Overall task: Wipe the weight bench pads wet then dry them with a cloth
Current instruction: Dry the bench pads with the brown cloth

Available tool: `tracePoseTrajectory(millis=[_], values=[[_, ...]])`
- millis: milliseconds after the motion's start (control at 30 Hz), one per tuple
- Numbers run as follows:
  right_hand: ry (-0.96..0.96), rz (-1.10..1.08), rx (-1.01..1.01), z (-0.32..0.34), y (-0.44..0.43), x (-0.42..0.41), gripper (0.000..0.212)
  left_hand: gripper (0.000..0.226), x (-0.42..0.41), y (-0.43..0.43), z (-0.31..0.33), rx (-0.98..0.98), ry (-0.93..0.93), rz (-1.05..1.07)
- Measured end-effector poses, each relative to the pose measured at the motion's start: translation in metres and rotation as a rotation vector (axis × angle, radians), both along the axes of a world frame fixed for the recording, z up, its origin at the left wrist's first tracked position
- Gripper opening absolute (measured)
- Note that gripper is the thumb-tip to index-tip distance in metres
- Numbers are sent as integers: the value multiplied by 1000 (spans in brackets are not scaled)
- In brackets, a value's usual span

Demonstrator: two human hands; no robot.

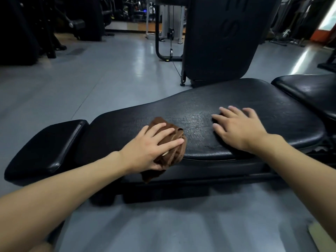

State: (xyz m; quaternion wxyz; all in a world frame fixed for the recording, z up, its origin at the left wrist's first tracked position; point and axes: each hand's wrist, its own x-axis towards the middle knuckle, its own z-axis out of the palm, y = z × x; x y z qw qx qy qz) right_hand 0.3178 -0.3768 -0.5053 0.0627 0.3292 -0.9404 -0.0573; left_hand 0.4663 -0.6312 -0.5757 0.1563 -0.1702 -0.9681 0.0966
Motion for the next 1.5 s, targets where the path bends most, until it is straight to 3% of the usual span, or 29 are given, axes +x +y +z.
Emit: tracePoseTrajectory(millis=[133,433,633,800,867,967,1033,1167,1267,1367,1500], values=[[-104,-120,-55,-3,19,-14,52,84,-28,53,11,14,19,-129],[-107,-92,-145,-8,20,-13,50,80,-10,10,-2,79,49,-92],[-239,-136,-980,16,33,-8,29,84,-33,52,10,28,17,-137],[-386,-215,-1298,28,53,-12,20,86,-62,141,27,103,23,-58],[-321,-276,-1402,29,62,-3,22,90,-72,168,38,177,-46,2],[-63,-390,-1543,22,64,24,26,92,-66,160,45,312,-127,-41],[127,-449,-1460,4,48,53,30,73,-54,136,47,490,-137,-83],[346,-373,-1003,-48,-17,111,43,50,-58,84,49,763,-71,68],[394,-404,-749,-75,-44,106,40,42,-71,66,44,592,-152,227],[509,-310,-746,-86,-27,87,35,40,-78,73,45,412,-145,245],[588,-162,-802,-81,9,62,33,47,-81,77,54,360,-199,270]])
